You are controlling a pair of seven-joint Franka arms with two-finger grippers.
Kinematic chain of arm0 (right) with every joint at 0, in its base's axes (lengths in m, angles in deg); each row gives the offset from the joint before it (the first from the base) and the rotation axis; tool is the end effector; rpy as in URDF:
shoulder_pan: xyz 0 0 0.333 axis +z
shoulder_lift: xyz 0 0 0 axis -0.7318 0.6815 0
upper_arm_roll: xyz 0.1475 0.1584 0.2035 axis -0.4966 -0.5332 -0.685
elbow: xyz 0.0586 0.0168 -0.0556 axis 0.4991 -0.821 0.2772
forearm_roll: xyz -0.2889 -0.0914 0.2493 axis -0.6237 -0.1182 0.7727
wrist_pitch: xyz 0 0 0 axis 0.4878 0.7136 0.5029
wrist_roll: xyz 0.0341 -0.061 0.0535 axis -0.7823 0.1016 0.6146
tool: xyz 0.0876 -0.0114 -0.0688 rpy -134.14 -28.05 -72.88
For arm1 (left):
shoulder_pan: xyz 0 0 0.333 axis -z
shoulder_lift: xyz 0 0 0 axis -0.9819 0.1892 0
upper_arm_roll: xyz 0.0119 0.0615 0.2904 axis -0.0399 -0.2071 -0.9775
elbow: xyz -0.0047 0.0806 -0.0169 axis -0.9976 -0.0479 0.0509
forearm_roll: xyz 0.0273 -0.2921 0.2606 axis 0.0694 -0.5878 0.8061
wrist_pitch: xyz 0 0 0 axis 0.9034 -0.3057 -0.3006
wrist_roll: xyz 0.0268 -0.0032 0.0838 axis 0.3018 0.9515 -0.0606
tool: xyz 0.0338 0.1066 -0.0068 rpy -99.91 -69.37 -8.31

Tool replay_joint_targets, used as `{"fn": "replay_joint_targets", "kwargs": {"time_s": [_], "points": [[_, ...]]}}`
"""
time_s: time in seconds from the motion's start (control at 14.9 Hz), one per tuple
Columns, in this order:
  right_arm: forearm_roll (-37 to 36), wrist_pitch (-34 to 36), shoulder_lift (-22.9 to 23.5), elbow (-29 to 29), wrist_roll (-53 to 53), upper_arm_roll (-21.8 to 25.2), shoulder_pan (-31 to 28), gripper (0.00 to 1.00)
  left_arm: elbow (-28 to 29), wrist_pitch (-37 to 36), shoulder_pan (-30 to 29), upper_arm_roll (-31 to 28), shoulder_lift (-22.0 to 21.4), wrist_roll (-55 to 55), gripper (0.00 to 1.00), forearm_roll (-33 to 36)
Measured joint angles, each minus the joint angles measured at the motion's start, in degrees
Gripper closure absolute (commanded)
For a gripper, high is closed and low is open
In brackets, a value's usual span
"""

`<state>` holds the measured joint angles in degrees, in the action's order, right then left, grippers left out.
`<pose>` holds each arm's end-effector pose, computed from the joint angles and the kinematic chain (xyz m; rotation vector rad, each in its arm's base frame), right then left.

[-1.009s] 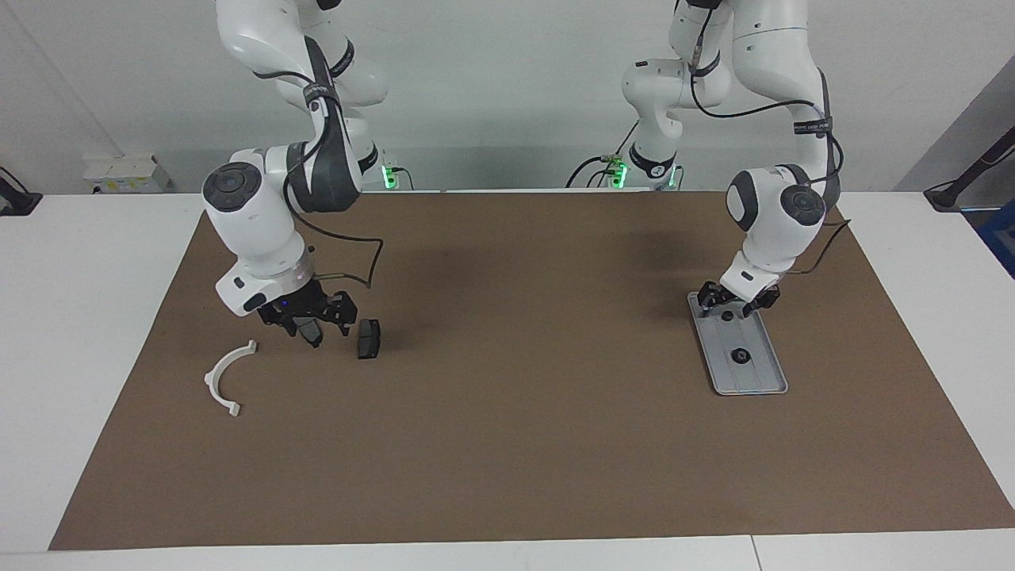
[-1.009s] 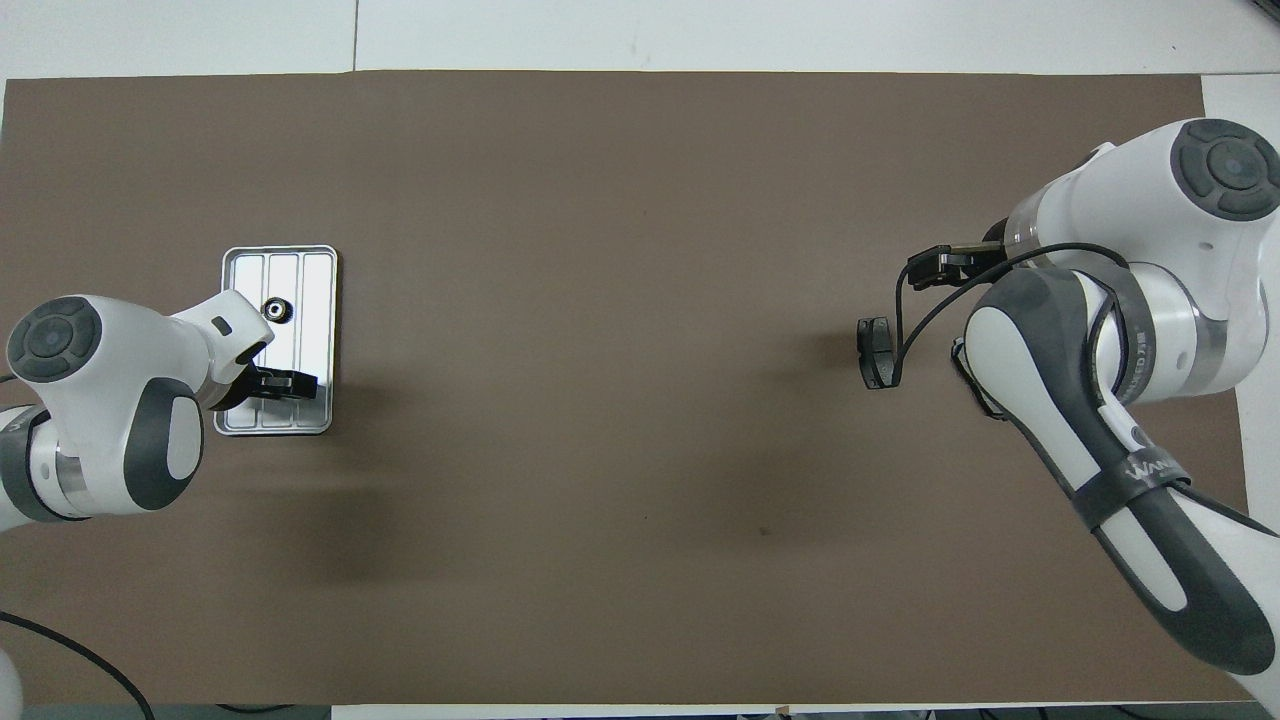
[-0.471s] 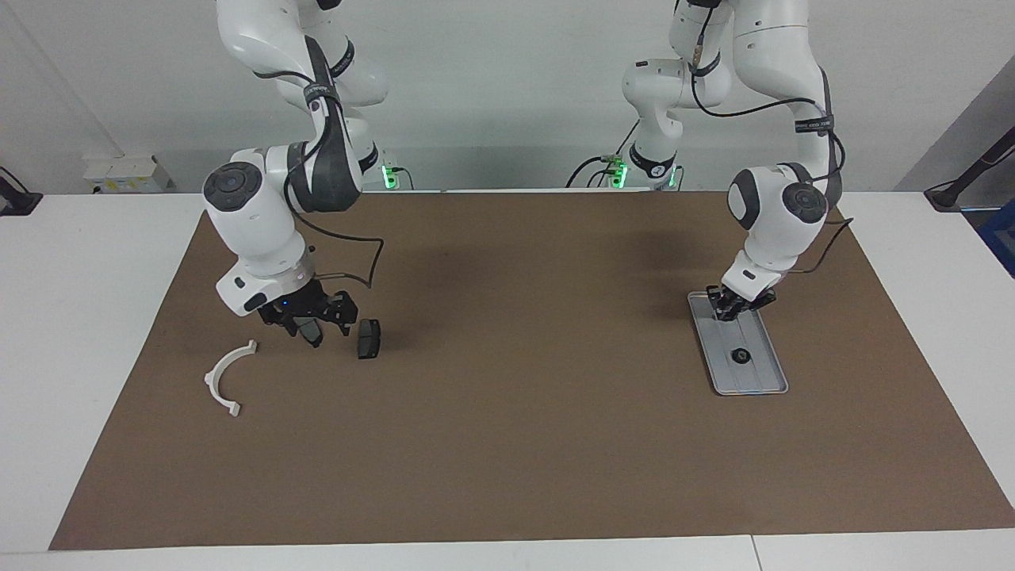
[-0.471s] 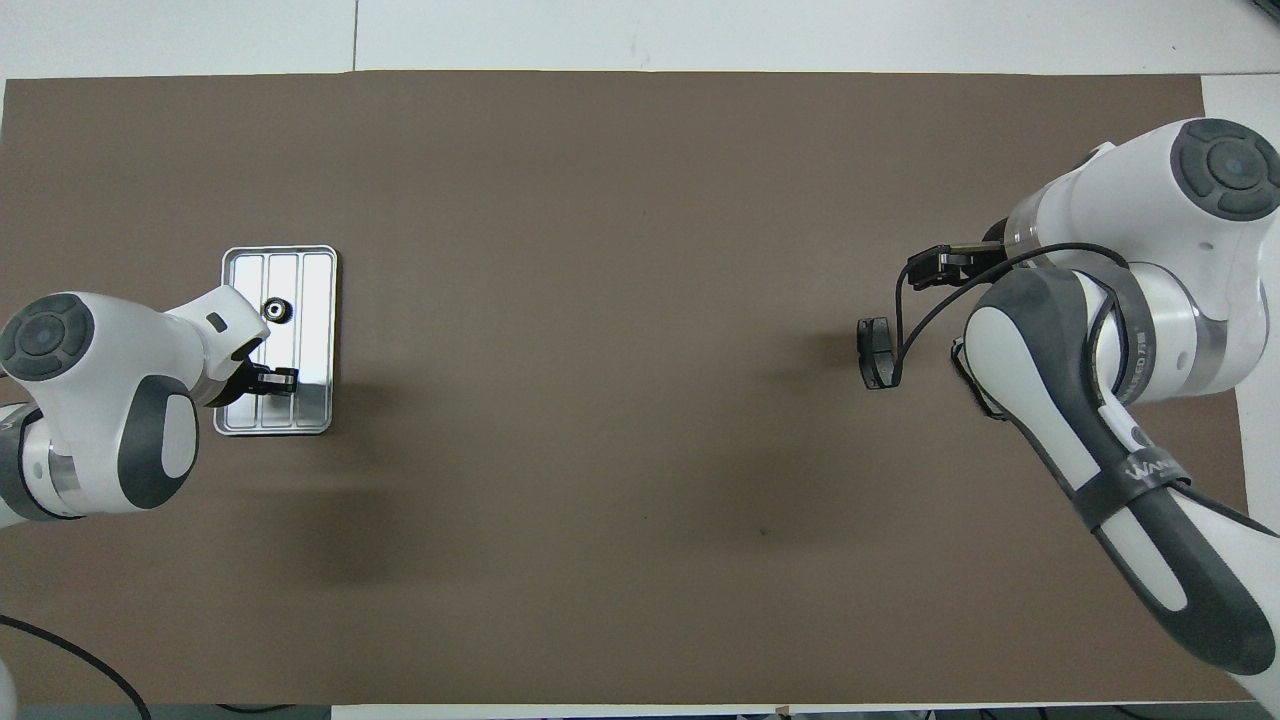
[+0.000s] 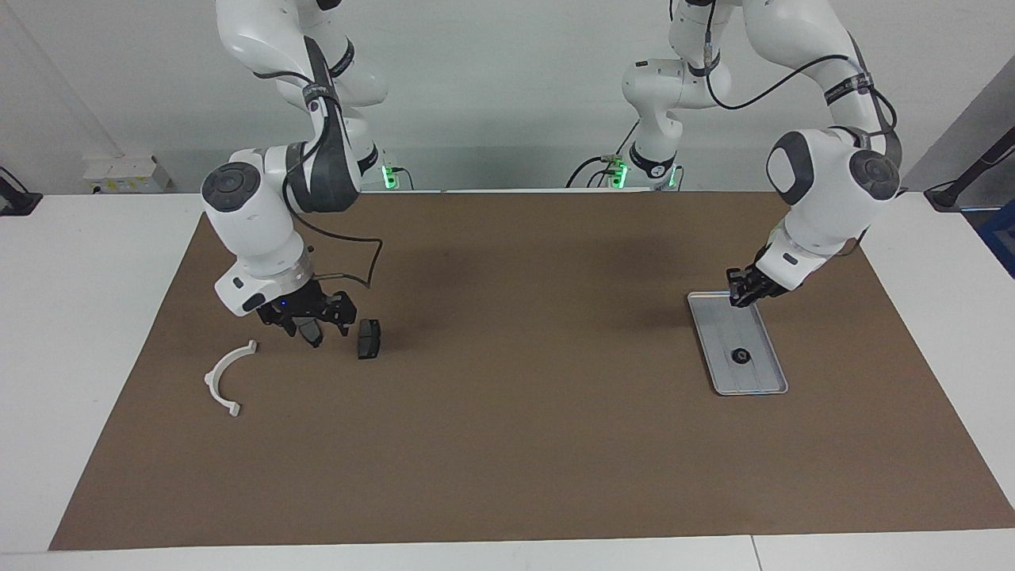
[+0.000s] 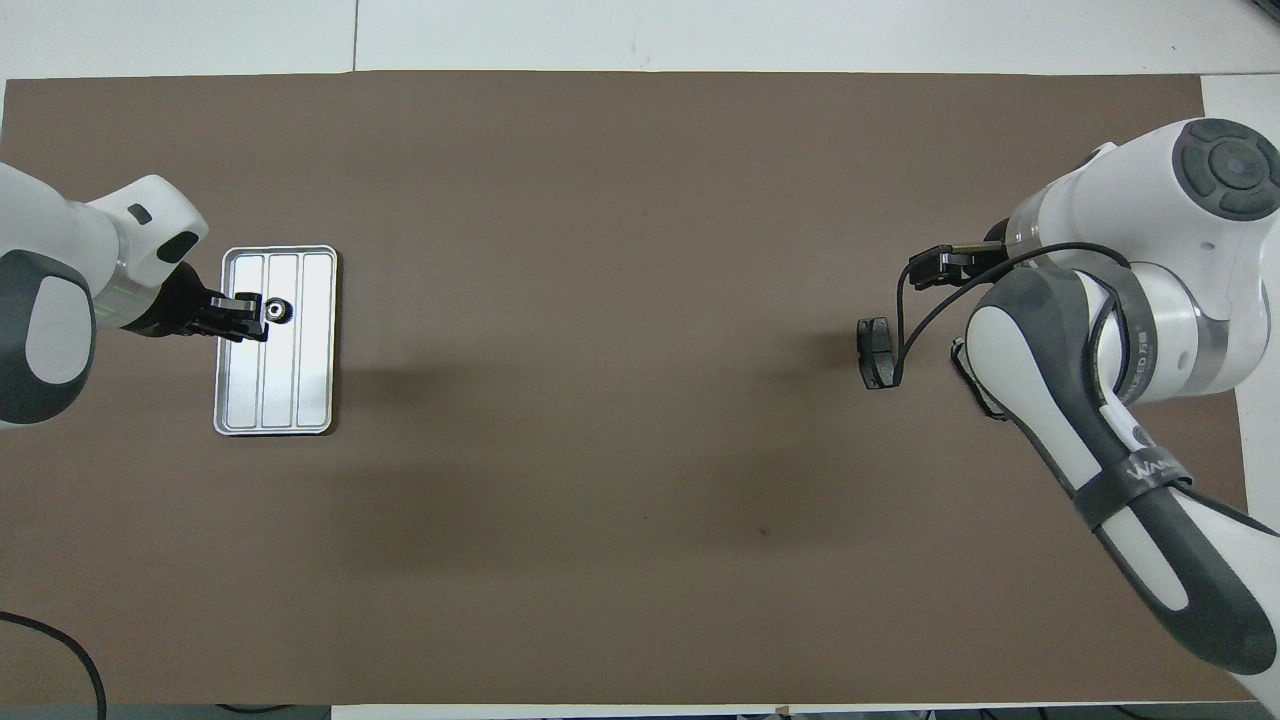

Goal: Place bearing gear from tray to pile

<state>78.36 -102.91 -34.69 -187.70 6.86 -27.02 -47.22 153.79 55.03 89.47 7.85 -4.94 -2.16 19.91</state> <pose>0.6092 0.0458 0.3857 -3.1184 0.0716 -0.0574 0.5825 -0.0529 0.4261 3.0618 -0.0777 -0.1076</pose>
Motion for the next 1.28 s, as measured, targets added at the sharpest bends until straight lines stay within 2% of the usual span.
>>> {"fn": "replay_joint_targets", "kwargs": {"time_s": [0.13,0.34,0.61,0.74,0.87,1.28], "points": [[0.0,0.0,0.0,0.0,0.0,0.0,0.0,0.00,-0.9,1.0,7.8,0.6,0.2,-10.5,1.00,-0.1],[0.0,0.0,0.0,0.0,0.0,0.0,0.0,0.00,0.2,6.5,19.8,1.1,1.9,-24.3,1.00,-0.1],[0.0,0.0,0.0,0.0,0.0,0.1,-0.4,0.00,0.6,15.4,30.1,1.0,9.4,-37.9,1.00,1.3],[0.0,0.0,0.0,0.0,0.0,0.1,-0.7,0.00,0.2,19.6,32.2,1.0,13.8,-41.1,1.00,2.2],[0.0,0.0,0.0,0.0,0.0,0.1,-0.7,0.00,-0.3,21.1,32.5,0.8,16.1,-41.5,1.00,2.3],[0.0,0.0,0.0,0.0,0.0,0.0,-0.6,0.00,0.6,23.5,32.5,0.3,16.6,-41.5,1.00,3.5]]}}
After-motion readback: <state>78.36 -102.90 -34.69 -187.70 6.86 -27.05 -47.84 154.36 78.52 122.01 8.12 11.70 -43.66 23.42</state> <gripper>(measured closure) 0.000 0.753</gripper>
